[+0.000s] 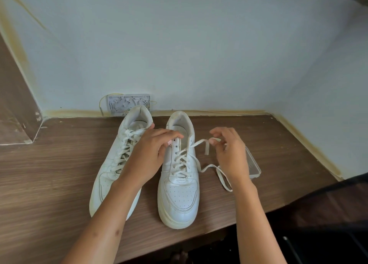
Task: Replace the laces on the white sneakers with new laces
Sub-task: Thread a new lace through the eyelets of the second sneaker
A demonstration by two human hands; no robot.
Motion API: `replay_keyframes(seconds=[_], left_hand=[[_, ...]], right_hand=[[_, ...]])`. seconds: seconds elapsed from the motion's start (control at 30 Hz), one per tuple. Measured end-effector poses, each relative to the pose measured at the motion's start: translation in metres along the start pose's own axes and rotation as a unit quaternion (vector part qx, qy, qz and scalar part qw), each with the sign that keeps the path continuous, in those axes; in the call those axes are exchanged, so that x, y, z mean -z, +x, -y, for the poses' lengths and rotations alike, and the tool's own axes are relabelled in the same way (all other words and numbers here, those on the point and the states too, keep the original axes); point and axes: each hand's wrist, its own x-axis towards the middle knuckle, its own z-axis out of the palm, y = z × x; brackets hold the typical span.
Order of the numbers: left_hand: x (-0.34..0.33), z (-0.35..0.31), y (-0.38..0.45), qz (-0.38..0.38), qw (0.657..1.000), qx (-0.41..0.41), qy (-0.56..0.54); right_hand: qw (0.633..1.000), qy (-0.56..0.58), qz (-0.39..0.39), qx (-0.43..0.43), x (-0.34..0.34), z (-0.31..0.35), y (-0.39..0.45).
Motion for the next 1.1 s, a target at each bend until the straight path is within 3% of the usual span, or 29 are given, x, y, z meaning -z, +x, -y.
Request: replay_keyframes(seconds=[0.1,0.23,0.43,0.57,0.63,0.73,0.8,0.97,1.1], left_hand=[[0.000,0.001,-0.001,0.005,1.000,-0.001,-0.004],[0.000,0.001,0.000,0.008,1.000,0.002,-0.010],[0.001,-0.001,0.000,0.001,1.000,-0.006,-0.022],[0.002,-0.004,-0.001,-0.004,1.000,-0.010,-0.020],[0.001,-0.005,-0.001,-0.003,1.000,-0.008,-0.017],[0.001,-0.005,-0.001,0.002,1.000,-0.009,-0.020],[0.003,-0.004,0.000,0.013,1.000,-0.012,-0.022],[0.008,-0.004,0.002,0.066,0.998,0.008,-0.020],[0.012,-0.008,0.002,0.062,0.998,0.017,-0.019]], right_hand=[[0.995,0.002,-0.010,-0.100,0.037,0.005,-0.005],[0.962,-0.081,0.087,-0.247,0.080,0.003,-0.034],[0.898,-0.180,0.159,-0.368,0.065,-0.007,-0.079],[0.905,-0.203,0.158,-0.338,0.047,-0.005,-0.084],[0.903,-0.201,0.193,-0.328,0.048,0.000,-0.083],[0.873,-0.050,0.319,-0.366,0.059,0.015,-0.079],[0.877,0.048,0.340,-0.334,0.063,0.032,-0.072],[0.924,0.206,0.235,-0.221,0.058,0.061,-0.049],[0.963,0.180,0.121,-0.157,0.030,0.066,-0.036]])
